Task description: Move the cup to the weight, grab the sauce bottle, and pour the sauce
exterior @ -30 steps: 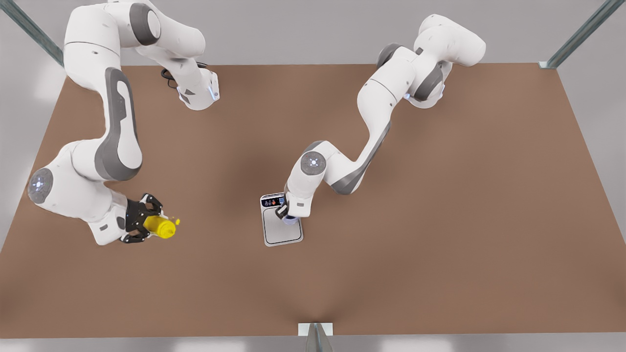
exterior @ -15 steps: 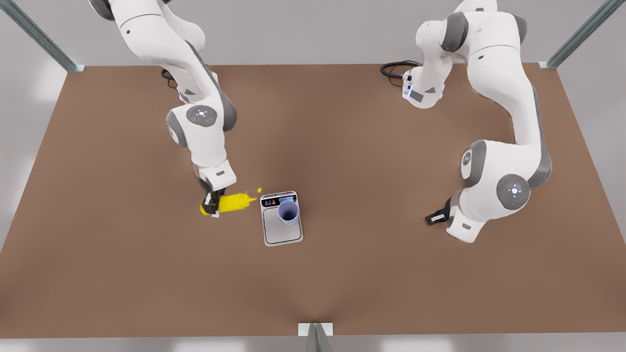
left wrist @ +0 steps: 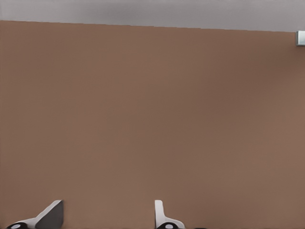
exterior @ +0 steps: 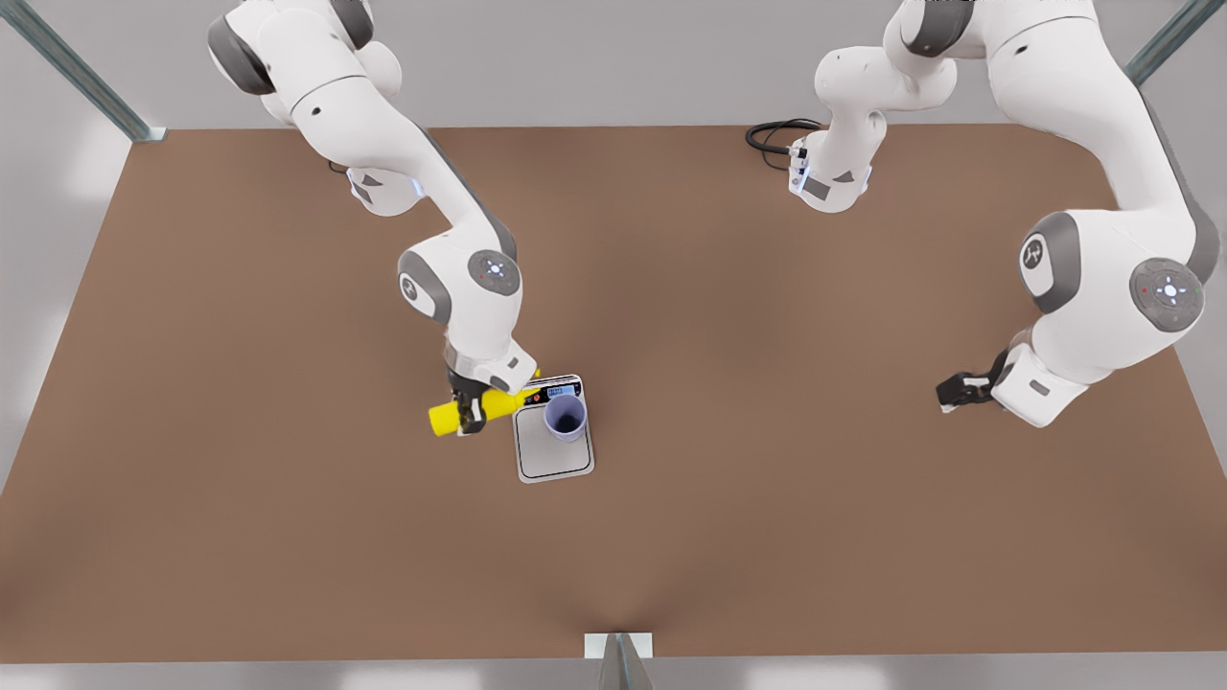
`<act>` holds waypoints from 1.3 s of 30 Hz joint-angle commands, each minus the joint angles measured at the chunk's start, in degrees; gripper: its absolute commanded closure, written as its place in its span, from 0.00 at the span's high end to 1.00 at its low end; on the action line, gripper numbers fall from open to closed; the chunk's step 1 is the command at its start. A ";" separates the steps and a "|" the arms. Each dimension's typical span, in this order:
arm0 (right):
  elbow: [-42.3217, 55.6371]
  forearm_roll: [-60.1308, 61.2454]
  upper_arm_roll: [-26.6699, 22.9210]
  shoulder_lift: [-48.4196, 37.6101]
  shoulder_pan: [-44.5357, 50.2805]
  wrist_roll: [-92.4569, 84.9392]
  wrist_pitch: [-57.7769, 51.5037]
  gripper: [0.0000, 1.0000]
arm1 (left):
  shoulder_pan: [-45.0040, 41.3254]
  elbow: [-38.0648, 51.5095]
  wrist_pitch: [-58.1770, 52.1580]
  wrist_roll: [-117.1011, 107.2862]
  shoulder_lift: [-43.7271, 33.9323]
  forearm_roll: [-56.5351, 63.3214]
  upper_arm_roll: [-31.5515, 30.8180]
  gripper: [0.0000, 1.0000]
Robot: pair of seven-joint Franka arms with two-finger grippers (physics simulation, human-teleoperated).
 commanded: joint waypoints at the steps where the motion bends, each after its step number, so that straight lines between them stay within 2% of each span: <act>1: 0.00 0.01 0.00 0.10 0.01 -0.25 -0.08 0.60 | -0.03 0.04 0.17 0.00 0.03 1.09 0.01 1.00; 4: 0.09 -0.33 0.00 0.72 0.80 -0.87 -1.04 0.61 | -0.12 2.32 -0.88 0.18 -0.58 2.41 -0.16 1.00; 6: 4.48 -3.50 0.00 3.18 2.55 -0.69 -5.53 0.61 | -0.20 2.50 -0.71 0.00 -0.41 2.32 -0.34 1.00; 18: 9.14 -12.46 -0.09 8.10 5.81 -0.16 -8.08 0.61 | -0.55 3.38 0.09 0.18 0.03 4.34 -0.60 1.00; 39: 12.83 -13.34 -0.44 12.32 5.54 -0.34 -8.43 0.61 | -1.43 3.73 0.17 -0.09 0.47 4.96 -0.69 1.00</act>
